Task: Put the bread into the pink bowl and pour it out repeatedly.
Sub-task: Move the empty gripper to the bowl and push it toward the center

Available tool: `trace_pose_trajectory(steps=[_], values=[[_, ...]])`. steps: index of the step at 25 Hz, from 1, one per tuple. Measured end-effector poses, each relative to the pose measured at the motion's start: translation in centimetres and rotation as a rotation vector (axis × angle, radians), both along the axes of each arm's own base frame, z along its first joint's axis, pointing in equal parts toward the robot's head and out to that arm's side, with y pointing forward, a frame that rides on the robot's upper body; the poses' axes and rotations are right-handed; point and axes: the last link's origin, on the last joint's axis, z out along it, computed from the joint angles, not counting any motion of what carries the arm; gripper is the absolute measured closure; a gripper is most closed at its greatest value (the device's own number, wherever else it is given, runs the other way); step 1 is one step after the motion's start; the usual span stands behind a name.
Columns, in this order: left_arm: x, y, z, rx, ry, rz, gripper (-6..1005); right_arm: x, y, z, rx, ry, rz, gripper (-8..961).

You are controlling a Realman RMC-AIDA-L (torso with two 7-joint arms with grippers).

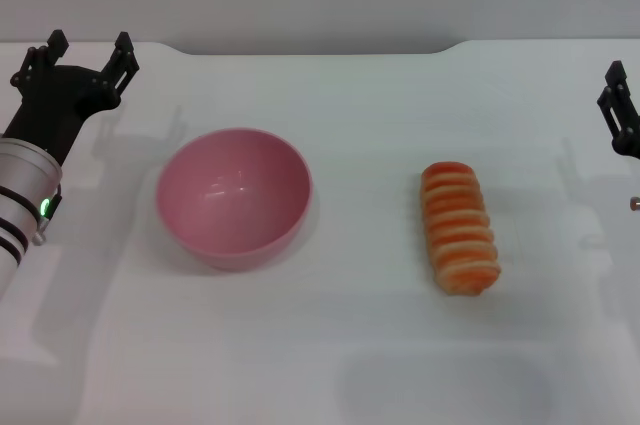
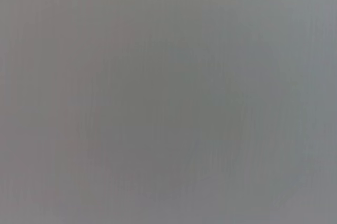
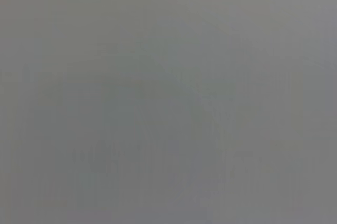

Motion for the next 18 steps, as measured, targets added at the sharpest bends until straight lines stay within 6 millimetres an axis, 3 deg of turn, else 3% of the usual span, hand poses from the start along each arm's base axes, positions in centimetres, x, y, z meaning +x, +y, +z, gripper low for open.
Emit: trace_pose_trajectory(steps=[14,18], values=[[0.3,0.5,-0.3,-0.066,-0.053,0.048,195,0.0,0.3,-0.1,-0.012,0.0,-0.007,229],[1.3,0.2,0.0,-0.096,-0.079,0.064,194,0.1,0.5,-0.1,-0.016,0.003,-0.018,231]])
